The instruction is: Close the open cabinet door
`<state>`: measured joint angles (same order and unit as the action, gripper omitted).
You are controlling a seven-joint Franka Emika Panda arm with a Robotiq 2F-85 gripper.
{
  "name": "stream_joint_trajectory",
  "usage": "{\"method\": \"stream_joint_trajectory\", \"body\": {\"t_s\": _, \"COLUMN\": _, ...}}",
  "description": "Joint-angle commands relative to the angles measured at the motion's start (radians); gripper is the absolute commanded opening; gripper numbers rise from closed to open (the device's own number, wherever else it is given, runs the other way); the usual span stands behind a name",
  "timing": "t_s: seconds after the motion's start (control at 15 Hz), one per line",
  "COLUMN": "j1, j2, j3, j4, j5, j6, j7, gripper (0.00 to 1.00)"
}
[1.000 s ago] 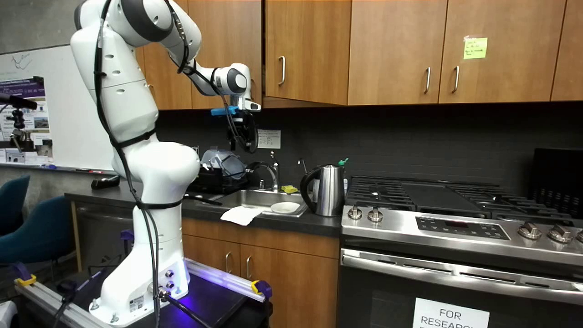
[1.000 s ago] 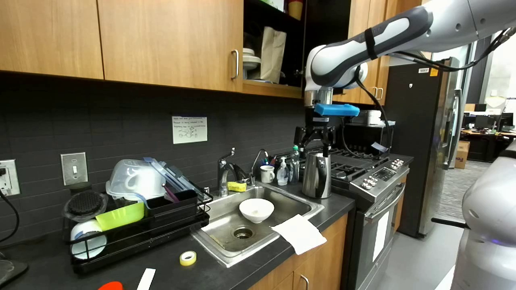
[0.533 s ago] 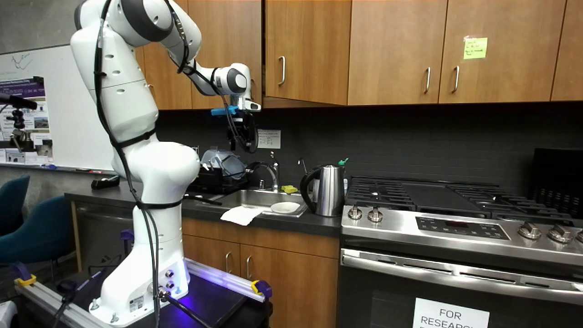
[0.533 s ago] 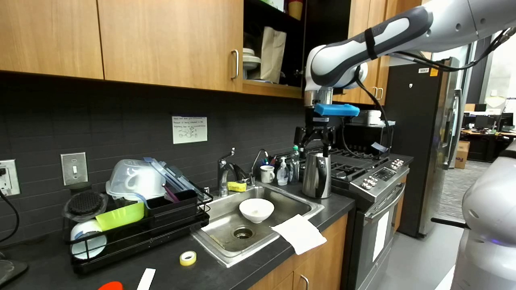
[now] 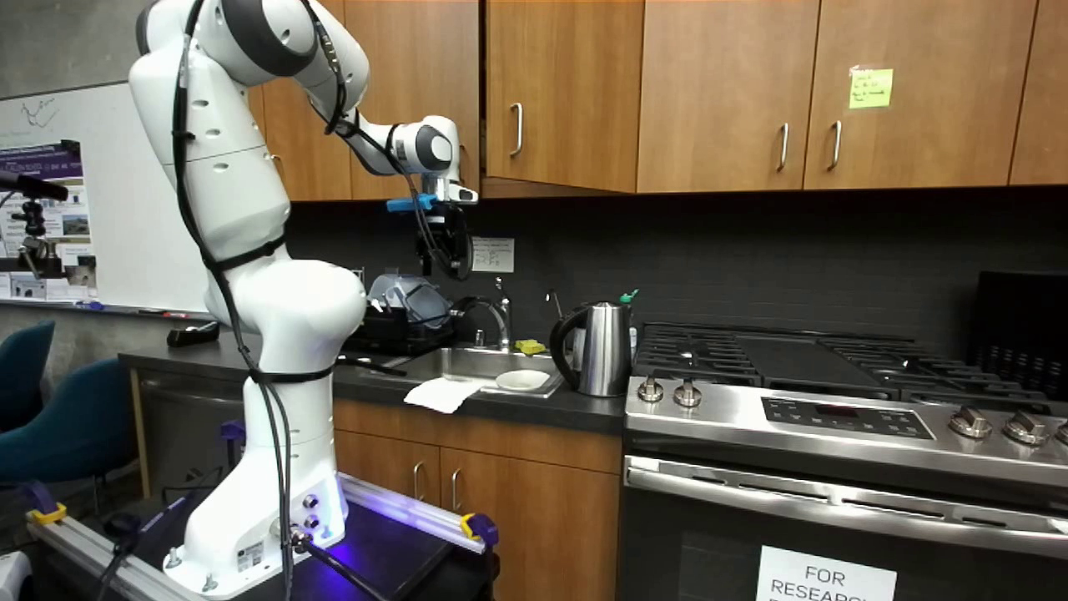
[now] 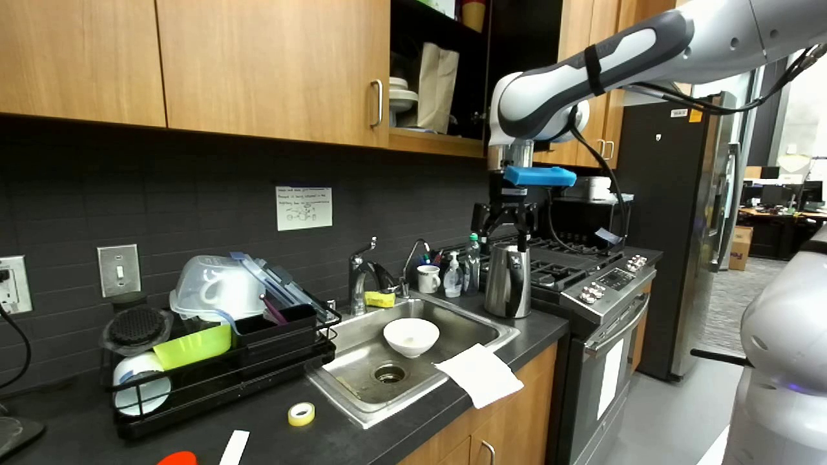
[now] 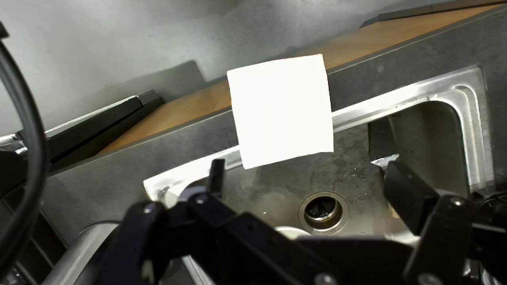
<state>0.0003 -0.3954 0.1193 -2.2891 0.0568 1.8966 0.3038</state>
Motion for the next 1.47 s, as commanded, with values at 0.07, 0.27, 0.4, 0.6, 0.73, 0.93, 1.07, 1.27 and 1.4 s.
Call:
{"method": "stream_joint_trajectory", "body": {"t_s": 0.07, "j1": 0.007, "j2": 0.001, "j3": -0.006, "j4": 0.002, "j5": -0.002, "j6": -0.002, "j7": 0.002, "gripper": 1.00}}
{"method": "stream_joint_trajectory", "body": {"t_s": 0.27, "j1": 0.007, "j2": 0.002, "j3": -0.001, "j4": -0.002, "j5": -0.022, "j6": 0.008, "j7": -0.010, "gripper": 1.00}}
{"method": "stream_joint_trajectory", "body": {"t_s": 0.4, "j1": 0.007, "j2": 0.000, "j3": 0.003, "j4": -0.012, "j5": -0.040, "j6": 0.020, "j7": -0.008, "gripper": 1.00}}
{"method": "stream_joint_trajectory", "body": {"t_s": 0.6, "j1": 0.013, "j2": 0.003, "j3": 0.003, "j4": -0.026, "j5": -0.042, "j6": 0.028, "j7": -0.008, "gripper": 1.00}}
{"method": "stream_joint_trajectory", "body": {"t_s": 0.73, "j1": 0.019, "j2": 0.001, "j3": 0.008, "j4": -0.045, "j5": -0.035, "j6": 0.037, "j7": 0.002, "gripper": 1.00}}
{"method": "stream_joint_trajectory", "body": {"t_s": 0.93, "j1": 0.028, "j2": -0.009, "j3": 0.015, "j4": -0.082, "j5": -0.030, "j6": 0.055, "j7": 0.012, "gripper": 1.00}}
{"method": "stream_joint_trajectory", "body": {"t_s": 1.07, "j1": 0.036, "j2": -0.016, "j3": 0.022, "j4": -0.112, "j5": -0.027, "j6": 0.077, "j7": 0.016, "gripper": 1.00}}
{"method": "stream_joint_trajectory", "body": {"t_s": 1.27, "j1": 0.046, "j2": -0.033, "j3": 0.041, "j4": -0.164, "j5": -0.030, "j6": 0.098, "j7": 0.044, "gripper": 1.00}}
{"method": "stream_joint_trajectory", "body": {"t_s": 1.4, "j1": 0.054, "j2": -0.060, "j3": 0.056, "j4": -0.200, "j5": -0.033, "j6": 0.094, "j7": 0.072, "gripper": 1.00}}
